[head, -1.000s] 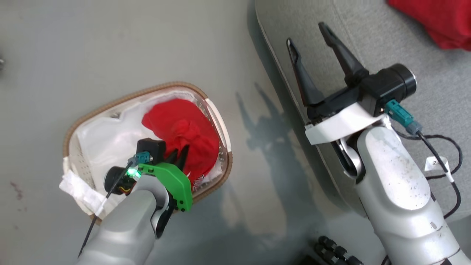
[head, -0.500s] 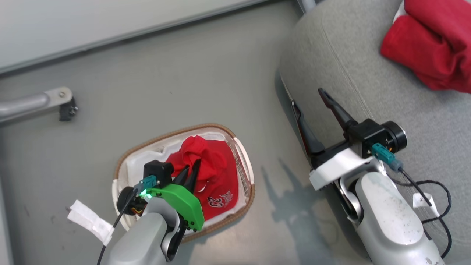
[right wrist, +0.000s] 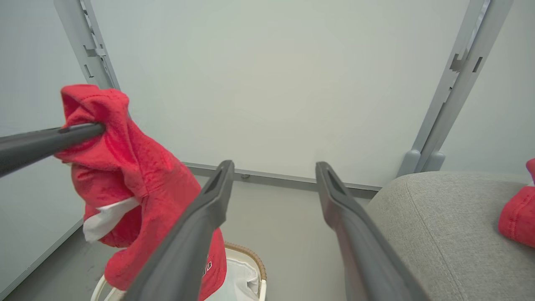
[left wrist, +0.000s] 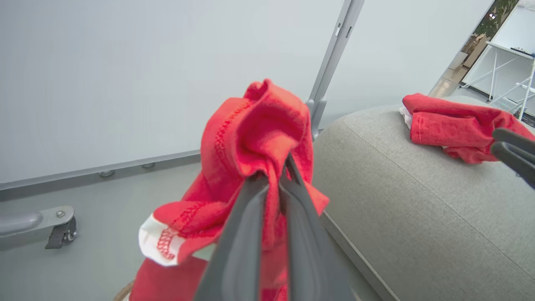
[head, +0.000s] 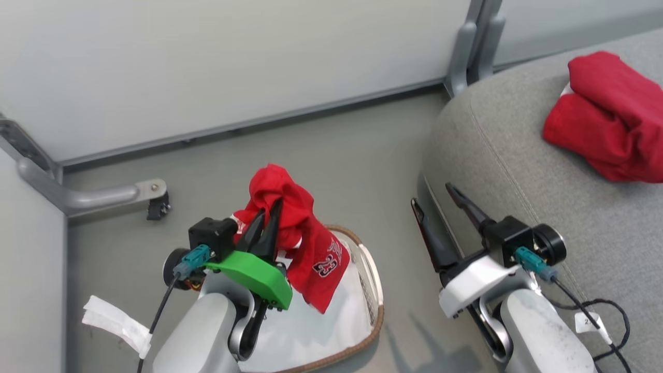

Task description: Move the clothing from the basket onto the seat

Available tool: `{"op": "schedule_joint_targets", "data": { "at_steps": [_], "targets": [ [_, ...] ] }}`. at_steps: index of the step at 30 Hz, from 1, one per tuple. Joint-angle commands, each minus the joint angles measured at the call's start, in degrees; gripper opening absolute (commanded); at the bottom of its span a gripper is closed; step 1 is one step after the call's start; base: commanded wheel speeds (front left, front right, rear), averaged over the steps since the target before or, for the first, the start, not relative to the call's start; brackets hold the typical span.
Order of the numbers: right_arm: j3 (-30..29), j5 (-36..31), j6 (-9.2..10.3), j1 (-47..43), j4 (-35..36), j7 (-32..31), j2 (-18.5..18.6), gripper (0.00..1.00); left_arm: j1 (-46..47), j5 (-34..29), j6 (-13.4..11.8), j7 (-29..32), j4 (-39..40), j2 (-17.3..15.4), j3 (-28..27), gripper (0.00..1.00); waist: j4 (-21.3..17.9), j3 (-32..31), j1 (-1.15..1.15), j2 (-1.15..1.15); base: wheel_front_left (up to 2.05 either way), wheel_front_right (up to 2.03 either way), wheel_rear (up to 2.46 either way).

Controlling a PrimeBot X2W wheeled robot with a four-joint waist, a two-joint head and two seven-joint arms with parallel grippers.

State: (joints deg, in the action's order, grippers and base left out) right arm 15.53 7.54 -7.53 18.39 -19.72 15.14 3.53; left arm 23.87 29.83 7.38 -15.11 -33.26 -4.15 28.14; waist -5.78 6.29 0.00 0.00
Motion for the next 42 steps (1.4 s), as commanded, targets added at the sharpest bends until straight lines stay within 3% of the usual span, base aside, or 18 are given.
{"op": "schedule_joint_targets", "data": {
  "at_steps": [1, 17, 27, 42],
  "targets": [
    [0.2, 0.1, 0.08, -1.6, -0.1, 0.0, 0.3, 1.00, -1.0, -0.9, 0.2, 0.0, 1.3, 0.2, -0.7, 0.00, 1.9, -3.6, 0.00, 0.00, 0.00, 0.00, 0.00],
    [4.6, 1.6, 0.08, -5.6, -1.3, 0.0, 0.3, 1.00, -0.6, -4.5, 0.2, -0.1, 12.7, 0.9, -3.3, 0.00, 2.2, -5.9, 0.00, 0.00, 0.00, 0.00, 0.00],
    [12.5, 3.4, 0.08, 1.8, -1.8, 0.0, -0.2, 1.00, -0.1, -4.4, 0.2, 0.0, 13.9, 1.1, 0.0, 0.00, 3.4, -5.1, 0.00, 0.00, 0.00, 0.00, 0.00],
    [18.7, 3.9, 0.08, 11.9, -14.1, 0.0, -0.4, 1.00, 3.0, -1.7, 0.2, 0.0, 14.8, 1.2, 5.0, 0.00, 7.9, -2.7, 0.00, 0.00, 0.00, 0.00, 0.00]
  ]
}}
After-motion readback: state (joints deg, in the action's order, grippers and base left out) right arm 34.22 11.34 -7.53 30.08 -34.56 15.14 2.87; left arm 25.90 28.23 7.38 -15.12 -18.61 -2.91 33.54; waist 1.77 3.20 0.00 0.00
